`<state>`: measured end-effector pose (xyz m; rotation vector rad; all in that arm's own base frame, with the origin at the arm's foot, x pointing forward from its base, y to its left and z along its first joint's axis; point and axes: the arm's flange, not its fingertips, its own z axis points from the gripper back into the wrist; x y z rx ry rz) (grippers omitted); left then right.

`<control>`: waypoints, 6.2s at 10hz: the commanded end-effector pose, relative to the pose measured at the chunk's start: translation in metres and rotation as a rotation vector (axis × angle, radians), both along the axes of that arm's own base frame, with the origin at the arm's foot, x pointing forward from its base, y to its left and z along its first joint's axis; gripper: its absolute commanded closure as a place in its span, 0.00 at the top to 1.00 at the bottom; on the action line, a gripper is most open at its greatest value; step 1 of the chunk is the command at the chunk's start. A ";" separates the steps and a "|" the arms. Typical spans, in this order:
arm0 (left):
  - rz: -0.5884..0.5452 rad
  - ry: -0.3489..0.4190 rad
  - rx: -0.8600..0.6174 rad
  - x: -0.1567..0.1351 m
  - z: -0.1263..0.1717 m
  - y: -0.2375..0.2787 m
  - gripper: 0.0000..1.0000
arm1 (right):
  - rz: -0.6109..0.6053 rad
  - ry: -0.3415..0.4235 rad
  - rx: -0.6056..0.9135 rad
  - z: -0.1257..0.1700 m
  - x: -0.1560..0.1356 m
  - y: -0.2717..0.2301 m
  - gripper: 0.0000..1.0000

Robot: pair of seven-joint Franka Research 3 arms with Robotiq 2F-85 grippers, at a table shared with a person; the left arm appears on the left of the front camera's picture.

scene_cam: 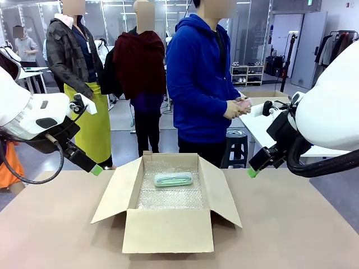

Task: Pack the glasses set securely to prepare it for shipping.
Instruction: Put the Glasses case from the right side of the table into the Package Box.

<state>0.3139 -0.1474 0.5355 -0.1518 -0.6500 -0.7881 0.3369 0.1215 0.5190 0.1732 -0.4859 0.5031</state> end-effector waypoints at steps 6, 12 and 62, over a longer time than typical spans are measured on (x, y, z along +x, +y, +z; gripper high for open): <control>-0.009 0.001 -0.009 0.000 0.000 0.001 1.00 | -0.007 -0.006 -0.004 -0.001 0.000 0.002 1.00; -0.009 0.001 -0.009 0.000 0.000 0.001 1.00 | -0.007 -0.006 -0.004 -0.001 0.000 0.002 1.00; -0.009 0.001 -0.009 0.000 0.000 0.001 1.00 | -0.138 0.045 -0.069 0.012 0.043 -0.051 1.00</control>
